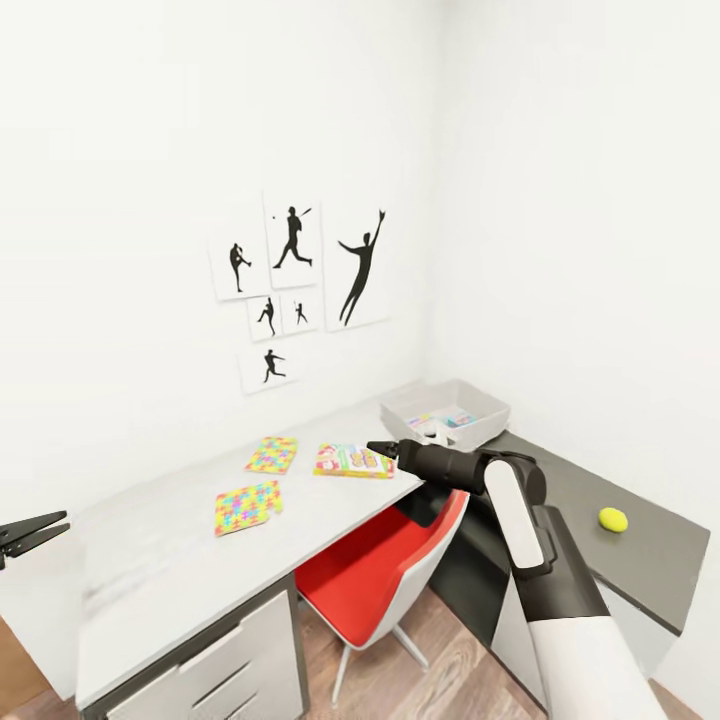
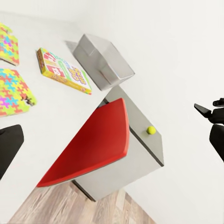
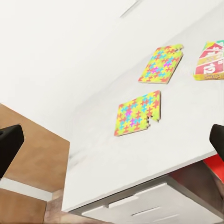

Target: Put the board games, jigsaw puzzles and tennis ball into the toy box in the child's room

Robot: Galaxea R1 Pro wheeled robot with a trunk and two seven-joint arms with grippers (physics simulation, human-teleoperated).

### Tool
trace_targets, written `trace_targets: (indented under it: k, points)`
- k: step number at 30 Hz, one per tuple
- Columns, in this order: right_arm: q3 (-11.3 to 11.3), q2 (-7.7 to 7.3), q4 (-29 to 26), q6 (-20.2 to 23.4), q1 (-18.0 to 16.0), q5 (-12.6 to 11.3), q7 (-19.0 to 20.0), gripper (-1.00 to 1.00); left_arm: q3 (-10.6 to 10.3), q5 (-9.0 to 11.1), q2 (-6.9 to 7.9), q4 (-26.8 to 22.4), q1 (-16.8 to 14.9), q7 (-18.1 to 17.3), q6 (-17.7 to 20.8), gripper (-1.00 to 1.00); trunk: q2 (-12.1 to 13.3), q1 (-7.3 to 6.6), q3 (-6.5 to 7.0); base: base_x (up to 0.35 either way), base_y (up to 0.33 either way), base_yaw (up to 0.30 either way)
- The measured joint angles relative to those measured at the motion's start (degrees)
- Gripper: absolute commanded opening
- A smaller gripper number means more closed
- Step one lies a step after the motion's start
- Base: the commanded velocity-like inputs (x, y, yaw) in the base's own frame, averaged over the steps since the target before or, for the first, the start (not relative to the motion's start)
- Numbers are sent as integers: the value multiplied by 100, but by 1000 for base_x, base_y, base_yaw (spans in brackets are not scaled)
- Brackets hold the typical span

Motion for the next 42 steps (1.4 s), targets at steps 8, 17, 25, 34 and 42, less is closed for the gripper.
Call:
trace_targets:
  k: [8, 17, 25, 34, 42]
  points:
    - [14, -2, 0, -1, 1, 5, 2, 100, 1, -7, 0, -2, 0, -2, 0, 100, 1, 0, -56, 0, 157, 209]
    - [20, -2, 0, -2, 1, 13, 1, 100, 1, -9, 0, -2, -1, -2, 0, 100, 0, -1, -120, 43, 264, 209]
    - [25, 1, 0, -1, 1, 19, 0, 100, 2, -8, 0, 4, -1, -1, 0, 100, 0, -1, -176, 122, 186, 209]
    - [21, -2, -2, 0, 3, 11, 2, 100, 1, 0, 0, 9, 0, 0, 0, 100, -1, -1, -234, 157, 6, 174]
    - [17, -6, -14, 7, 13, 10, 7, 100, -1, 0, -1, 9, -1, 0, -1, 100, -1, 0, -245, 49, -29, 30]
